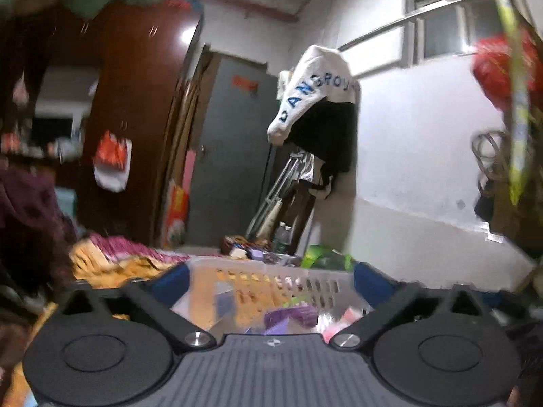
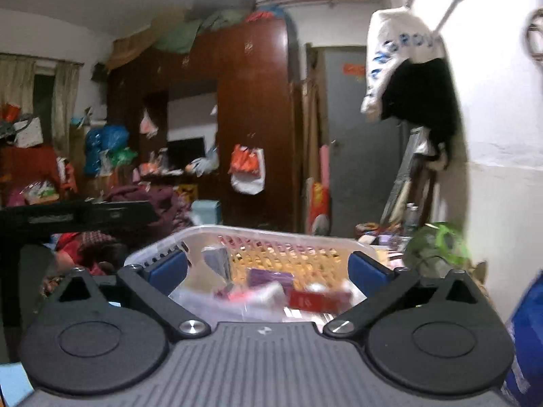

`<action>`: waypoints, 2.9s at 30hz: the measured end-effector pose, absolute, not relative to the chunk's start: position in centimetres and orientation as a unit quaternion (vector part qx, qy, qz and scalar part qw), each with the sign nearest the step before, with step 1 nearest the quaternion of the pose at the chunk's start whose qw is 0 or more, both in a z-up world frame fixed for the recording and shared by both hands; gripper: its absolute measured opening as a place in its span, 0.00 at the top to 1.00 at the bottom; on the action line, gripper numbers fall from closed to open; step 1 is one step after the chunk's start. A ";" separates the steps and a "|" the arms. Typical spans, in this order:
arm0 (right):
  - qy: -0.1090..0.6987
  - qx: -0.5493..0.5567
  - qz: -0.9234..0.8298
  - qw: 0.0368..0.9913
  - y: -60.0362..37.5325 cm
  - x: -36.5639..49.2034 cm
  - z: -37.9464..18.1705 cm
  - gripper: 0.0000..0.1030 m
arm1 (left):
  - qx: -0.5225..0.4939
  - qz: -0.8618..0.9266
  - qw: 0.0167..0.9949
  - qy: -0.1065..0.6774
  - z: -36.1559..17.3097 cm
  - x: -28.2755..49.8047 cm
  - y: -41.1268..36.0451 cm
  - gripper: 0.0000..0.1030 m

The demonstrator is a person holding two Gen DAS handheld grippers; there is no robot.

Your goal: Organize objects

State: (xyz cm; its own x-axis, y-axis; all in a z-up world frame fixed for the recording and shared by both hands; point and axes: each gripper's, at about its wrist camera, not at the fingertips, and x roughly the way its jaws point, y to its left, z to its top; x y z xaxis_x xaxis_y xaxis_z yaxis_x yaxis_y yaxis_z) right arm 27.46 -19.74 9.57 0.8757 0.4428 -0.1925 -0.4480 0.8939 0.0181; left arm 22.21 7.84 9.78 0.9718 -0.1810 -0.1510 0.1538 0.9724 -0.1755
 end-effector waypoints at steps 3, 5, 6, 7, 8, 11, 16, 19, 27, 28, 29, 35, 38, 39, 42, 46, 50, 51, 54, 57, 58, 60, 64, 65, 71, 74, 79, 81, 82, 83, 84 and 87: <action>0.108 -0.009 0.196 0.975 -20.9 25.4 6.8 0.00 | -0.051 -0.093 0.991 0.081 8.5 19.1 7.4 0.00; 0.121 0.004 0.174 0.977 -21.4 25.1 4.5 0.00 | -0.047 -0.084 0.991 0.087 7.1 17.7 7.3 0.00; 0.136 -0.001 0.176 0.975 -21.5 25.5 3.5 0.00 | -0.047 -0.080 0.992 0.090 6.5 17.3 7.2 0.00; 0.142 -0.004 0.187 0.972 -21.7 25.5 2.7 0.00 | -0.046 -0.077 0.991 0.100 5.7 17.1 7.0 0.00; 0.149 0.001 0.196 0.969 -21.8 25.7 2.0 0.00 | -0.045 -0.079 0.990 0.112 4.9 17.2 6.9 0.00; 0.192 0.042 0.211 0.958 -22.5 26.8 0.8 0.00 | -0.054 -0.077 0.986 0.140 3.3 18.4 6.6 0.00; 0.162 0.063 0.202 0.964 -23.4 25.0 0.8 0.00 | -0.058 -0.045 0.986 0.147 1.7 18.8 7.3 0.00; 0.175 0.060 0.184 0.965 -23.5 24.7 0.2 0.00 | -0.076 -0.041 0.985 0.150 1.3 18.9 7.9 0.00; 0.152 0.071 0.187 0.968 -23.9 24.0 0.5 0.00 | -0.083 -0.013 0.985 0.148 1.2 18.6 8.2 0.00; 0.147 0.075 0.191 0.968 -23.9 24.0 0.6 0.00 | -0.080 -0.012 0.986 0.147 1.2 18.7 8.1 0.00; 0.143 0.078 0.192 0.968 -23.9 24.1 0.7 0.00 | -0.077 -0.012 0.986 0.145 1.3 18.6 8.0 0.00; 0.115 0.045 0.222 0.967 -23.8 25.0 5.2 0.00 | -0.022 -0.005 0.990 0.138 3.6 18.8 6.2 0.00; 0.124 0.052 0.220 0.966 -23.9 26.8 8.1 0.00 | -0.030 -0.018 0.989 0.145 6.2 19.9 5.7 0.00; 0.129 0.043 0.214 0.967 -23.8 27.6 8.9 0.00 | -0.034 -0.021 0.988 0.151 7.0 20.4 5.6 0.00; 0.137 0.012 0.184 0.973 -23.0 29.1 10.0 0.00 | -0.042 -0.022 0.983 0.179 9.1 22.4 5.4 0.00; 0.140 -0.026 0.173 0.975 -21.8 29.6 10.1 0.00 | -0.037 -0.016 0.975 0.218 10.1 24.5 5.0 0.00; 0.144 -0.049 0.173 0.973 -21.2 29.3 9.9 0.00 | -0.035 -0.012 0.971 0.235 9.9 24.9 4.8 0.00; 0.146 -0.050 0.174 0.973 -21.2 29.3 9.9 0.00 | -0.039 -0.012 0.971 0.234 9.8 24.7 4.8 0.00; 0.156 -0.049 0.176 0.971 -21.4 29.6 10.3 0.00 | -0.044 -0.017 0.970 0.238 9.8 24.4 4.8 0.00; 0.159 -0.041 0.180 0.970 -21.9 29.8 10.5 0.00 | -0.037 -0.009 0.970 0.240 10.0 24.4 4.8 0.00; 0.160 -0.039 0.180 0.970 -22.0 29.9 10.6 0.00 | -0.035 -0.005 0.970 0.241 10.0 24.5 4.8 0.00; 0.159 -0.036 0.179 0.970 -22.2 29.9 10.8 0.00 | -0.035 -0.002 0.969 0.244 10.1 24.6 5.0 0.00; 0.163 -0.037 0.179 0.970 -22.4 30.1 10.8 0.00 | -0.041 -0.004 0.968 0.247 10.3 24.6 5.4 0.00; 0.163 -0.038 0.179 0.970 -22.4 30.0 10.8 0.00 | -0.040 -0.004 0.968 0.248 10.3 24.6 5.3 0.00; 0.156 -0.028 0.178 0.971 -22.6 30.1 10.9 0.00 | -0.032 -0.004 0.968 0.249 10.2 24.5 4.9 0.00; 0.161 -0.029 0.182 0.970 -22.7 30.2 10.8 0.00 | -0.030 -0.005 0.968 0.249 10.3 24.4 4.9 0.00; 0.171 -0.027 0.187 0.967 -22.8 30.5 10.6 0.00 | -0.034 -0.006 0.969 0.246 10.6 24.2 5.0 0.00; 0.172 -0.027 0.188 0.967 -22.8 30.5 10.5 0.00 | -0.032 -0.010 0.969 0.246 10.7 24.1 4.8 0.00; 0.173 -0.028 0.190 0.966 -22.8 30.5 10.4 0.00 | -0.031 -0.012 0.969 0.246 10.7 24.1 4.8 0.00; 0.174 -0.029 0.191 0.965 -22.8 30.5 10.4 0.00 | -0.030 -0.013 0.969 0.246 10.6 24.0 4.7 0.00; 0.175 -0.031 0.192 0.965 -22.8 30.5 10.4 0.00 | -0.029 -0.013 0.969 0.246 10.6 24.0 4.6 0.00; 0.175 -0.033 0.196 0.964 -22.9 30.3 10.3 0.00 | -0.029 -0.014 0.969 0.246 10.6 23.9 4.5 0.00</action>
State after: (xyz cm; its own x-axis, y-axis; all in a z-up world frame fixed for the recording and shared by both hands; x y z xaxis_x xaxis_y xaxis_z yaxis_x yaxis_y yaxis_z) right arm 30.30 -22.87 10.26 0.8617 0.3668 -0.3507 -0.3900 0.9208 0.0048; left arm 23.91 4.54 10.63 0.8782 -0.0405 -0.4766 0.0119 0.9980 -0.0628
